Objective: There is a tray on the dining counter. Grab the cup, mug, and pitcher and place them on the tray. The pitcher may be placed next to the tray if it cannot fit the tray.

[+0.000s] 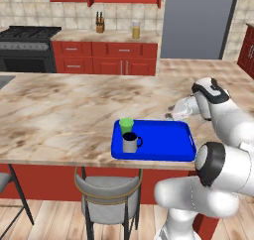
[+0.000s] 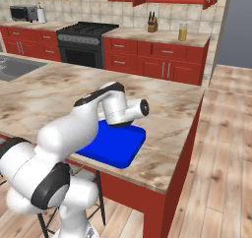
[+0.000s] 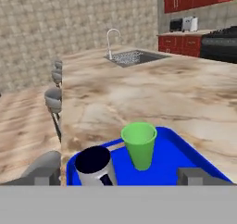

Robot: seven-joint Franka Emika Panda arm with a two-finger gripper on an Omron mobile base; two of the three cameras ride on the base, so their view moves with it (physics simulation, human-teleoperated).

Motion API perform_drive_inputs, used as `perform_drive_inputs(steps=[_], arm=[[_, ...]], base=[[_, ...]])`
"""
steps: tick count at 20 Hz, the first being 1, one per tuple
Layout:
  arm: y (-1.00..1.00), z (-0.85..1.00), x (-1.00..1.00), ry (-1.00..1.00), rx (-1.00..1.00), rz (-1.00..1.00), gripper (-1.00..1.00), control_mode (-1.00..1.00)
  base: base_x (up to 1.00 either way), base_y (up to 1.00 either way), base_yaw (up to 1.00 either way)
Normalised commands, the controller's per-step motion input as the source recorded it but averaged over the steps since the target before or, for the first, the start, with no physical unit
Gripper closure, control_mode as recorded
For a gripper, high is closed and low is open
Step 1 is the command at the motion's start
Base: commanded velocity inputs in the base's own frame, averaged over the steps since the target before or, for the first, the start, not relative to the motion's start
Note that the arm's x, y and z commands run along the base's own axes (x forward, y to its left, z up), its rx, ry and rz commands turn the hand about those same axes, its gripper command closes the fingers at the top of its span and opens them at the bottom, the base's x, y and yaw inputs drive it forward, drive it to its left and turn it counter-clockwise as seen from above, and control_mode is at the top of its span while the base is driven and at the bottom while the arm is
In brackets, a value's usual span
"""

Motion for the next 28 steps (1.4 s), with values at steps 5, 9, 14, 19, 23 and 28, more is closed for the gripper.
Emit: perform_drive_inputs(steps=[5,9,14,19,23,28], arm=[[0.00,0.69,-0.29,0.24,-0.11,-0.43,-1.00,-1.00],[0.00,0.52,-0.43,0.22,-0.12,-0.45,-1.00,-1.00],[0.00,0.50,-0.55,0.23,-0.09,-0.45,-1.00,-1.00],[0.00,0.55,-0.45,0.22,-0.06,-0.45,-1.00,-1.00],[0.00,0.34,-0.55,0.10,-0.07,-0.27,-1.00,-1.00],[-0.01,0.22,-0.90,0.01,-0.06,-0.08,-1.00,-1.00]], base=[[0.00,0.00,0.00],[0.00,0.00,0.00],[0.00,0.00,0.00],[0.00,0.00,0.00],[0.00,0.00,0.00],[0.00,0.00,0.00]])
